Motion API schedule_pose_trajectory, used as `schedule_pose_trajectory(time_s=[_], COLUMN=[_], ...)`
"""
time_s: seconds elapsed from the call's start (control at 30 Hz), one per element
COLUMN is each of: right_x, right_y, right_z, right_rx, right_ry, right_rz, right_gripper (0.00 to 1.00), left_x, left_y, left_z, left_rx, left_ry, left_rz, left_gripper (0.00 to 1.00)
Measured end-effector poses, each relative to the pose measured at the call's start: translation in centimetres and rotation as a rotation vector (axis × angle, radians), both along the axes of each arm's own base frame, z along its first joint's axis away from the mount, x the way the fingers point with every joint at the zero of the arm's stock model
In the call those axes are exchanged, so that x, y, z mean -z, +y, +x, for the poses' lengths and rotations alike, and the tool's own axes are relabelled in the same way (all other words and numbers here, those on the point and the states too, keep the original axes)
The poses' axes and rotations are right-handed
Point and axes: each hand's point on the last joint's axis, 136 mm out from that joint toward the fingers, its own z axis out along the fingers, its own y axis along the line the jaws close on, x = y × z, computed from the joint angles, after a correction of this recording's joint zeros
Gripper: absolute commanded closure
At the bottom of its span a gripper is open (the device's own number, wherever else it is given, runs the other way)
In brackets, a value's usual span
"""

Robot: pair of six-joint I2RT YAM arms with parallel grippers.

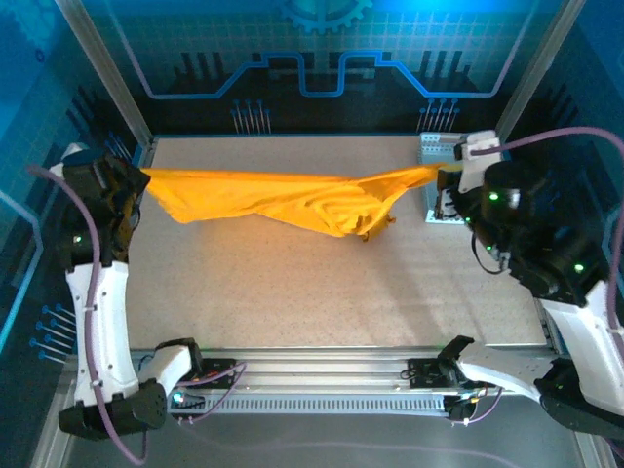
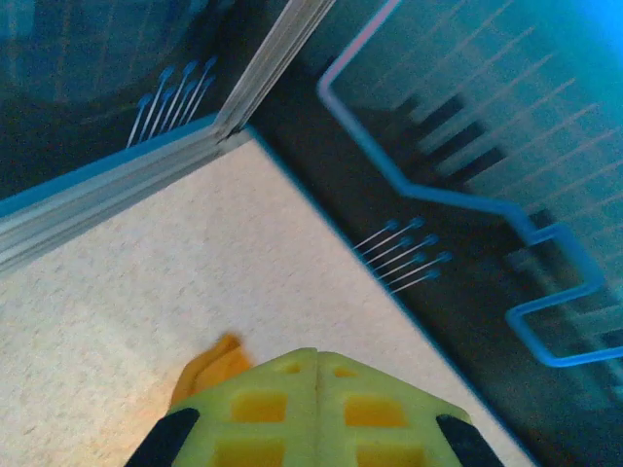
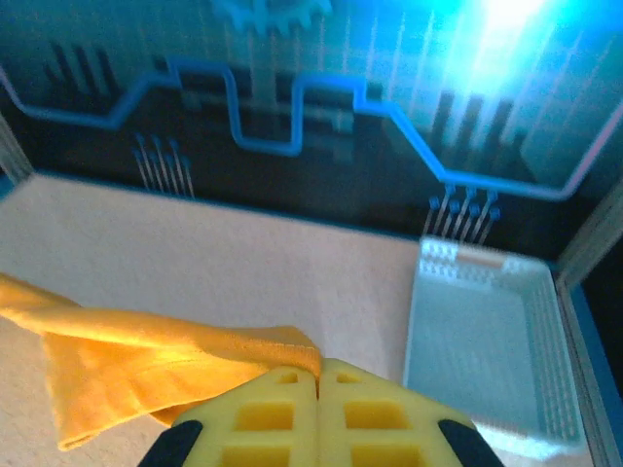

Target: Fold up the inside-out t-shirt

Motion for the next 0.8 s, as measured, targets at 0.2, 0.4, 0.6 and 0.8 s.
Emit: schedule_pose_trajectory(time_s=[0.2,0.4,0.6,0.8], right_x=[-9.5,-15.7,-12.2,0.3], right_y=[-0.7,-1.8,0.4,3.3], right_z=[-3.5,-7.0,-1.8,10.9], right_rx=[-0.112,-0.19,-0.117,-0.004], right_ry=[-0.198,-0.357,-0.249,0.115], right_rz=[0.106,0.19,0.052,-0.134], right_gripper=[1.0,1.0,1.0,1.0], left_x=[-8.4,-15.1,-12.3,3.1], left_y=[-2.4,-4.8,-5.2,-2.7], left_z=[-3.4,-7.9,-2.2,9.8], left_rx=[0.081,0.155,0.257,0.283], left_ry=[-0.222,-0.434,-0.321,0.146], left_rz=[0.031,0.073,0.021,-0.154], left_gripper=[1.0,1.0,1.0,1.0])
